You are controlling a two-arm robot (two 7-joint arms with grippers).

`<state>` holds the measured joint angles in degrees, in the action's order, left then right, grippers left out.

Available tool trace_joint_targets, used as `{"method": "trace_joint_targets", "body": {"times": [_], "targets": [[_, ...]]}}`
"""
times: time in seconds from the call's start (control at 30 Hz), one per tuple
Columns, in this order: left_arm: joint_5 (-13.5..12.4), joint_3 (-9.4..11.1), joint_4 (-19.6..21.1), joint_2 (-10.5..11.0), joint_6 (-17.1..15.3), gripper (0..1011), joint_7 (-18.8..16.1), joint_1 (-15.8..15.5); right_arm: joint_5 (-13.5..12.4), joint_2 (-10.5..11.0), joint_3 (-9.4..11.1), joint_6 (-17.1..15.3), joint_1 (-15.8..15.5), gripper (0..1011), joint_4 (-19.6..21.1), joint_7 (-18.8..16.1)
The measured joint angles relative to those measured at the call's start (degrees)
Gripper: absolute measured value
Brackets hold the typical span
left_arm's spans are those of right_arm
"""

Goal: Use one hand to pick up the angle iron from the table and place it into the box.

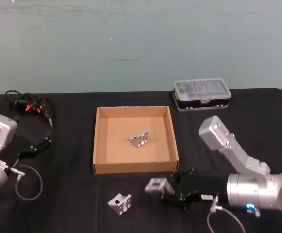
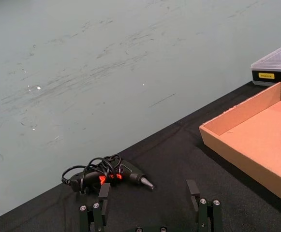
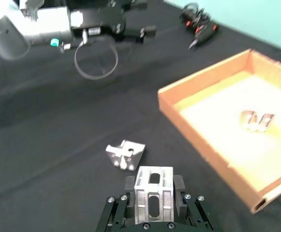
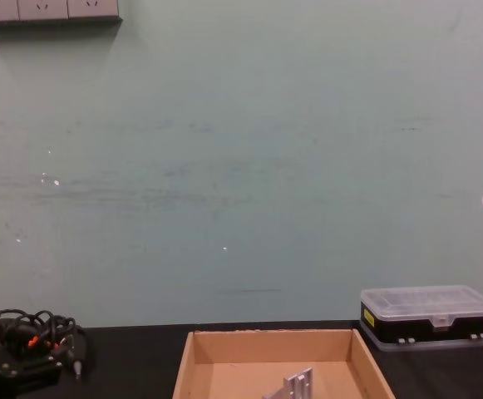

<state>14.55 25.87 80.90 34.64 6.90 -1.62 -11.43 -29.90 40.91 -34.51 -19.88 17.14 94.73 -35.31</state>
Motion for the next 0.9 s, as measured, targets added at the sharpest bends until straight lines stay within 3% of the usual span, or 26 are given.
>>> {"method": "trace_joint_targets", "body": {"times": [0.4,0.57,0.9], "targets": [[0.0,0.0,0.0,0.0,0.0,1000,0.0,0.0,-0.2,-4.5,0.9,-1.5,6.0,472,-3.3,2.8],[0.0,0.0,0.0,0.0,0.0,1000,0.0,0.0,0.8,-7.5,0.0,-1.8,10.0,473,-6.9,3.5],[0.0,0.0,0.0,0.0,0.0,1000,0.0,0.0,3.8,-14.4,-2.8,-2.3,18.1,473,-18.0,3.6]]}}
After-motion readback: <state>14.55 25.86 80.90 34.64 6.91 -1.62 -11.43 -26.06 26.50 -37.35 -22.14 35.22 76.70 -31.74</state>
